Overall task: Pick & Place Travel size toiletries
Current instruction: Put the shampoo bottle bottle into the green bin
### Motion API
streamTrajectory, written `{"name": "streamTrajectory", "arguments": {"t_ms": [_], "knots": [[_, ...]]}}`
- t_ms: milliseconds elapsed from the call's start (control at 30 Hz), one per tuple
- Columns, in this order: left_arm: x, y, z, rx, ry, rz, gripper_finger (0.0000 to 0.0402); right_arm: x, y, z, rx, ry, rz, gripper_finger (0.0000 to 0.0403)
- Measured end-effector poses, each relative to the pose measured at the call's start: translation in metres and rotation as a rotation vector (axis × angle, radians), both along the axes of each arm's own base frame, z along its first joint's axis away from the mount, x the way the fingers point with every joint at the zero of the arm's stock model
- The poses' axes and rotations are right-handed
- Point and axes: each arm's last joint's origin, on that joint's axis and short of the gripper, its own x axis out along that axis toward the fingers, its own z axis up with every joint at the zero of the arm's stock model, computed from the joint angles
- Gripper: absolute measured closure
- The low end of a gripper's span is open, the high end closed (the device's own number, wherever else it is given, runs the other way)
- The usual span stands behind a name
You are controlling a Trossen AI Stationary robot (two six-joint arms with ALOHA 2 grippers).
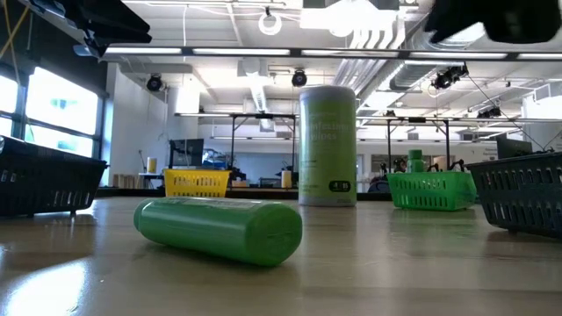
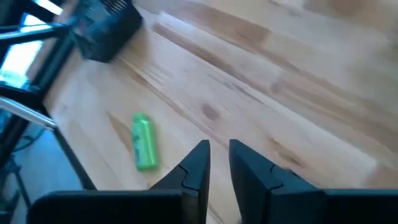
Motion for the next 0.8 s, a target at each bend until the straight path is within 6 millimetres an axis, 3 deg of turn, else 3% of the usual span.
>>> {"name": "streamTrajectory", "arguments": {"t_ms": [367,800], "knots": [[0.000,0.000,0.000,0.000,0.000,0.000,0.0288,0.037,-0.025,0.016,-0.161,-0.186,0.107,0.0351],[0.000,0.000,0.000,-0.006,-0.002,0.000,0.0288,0.054,-0.045,0.027,-0.259,-0.284,0.124,0.0351]]}}
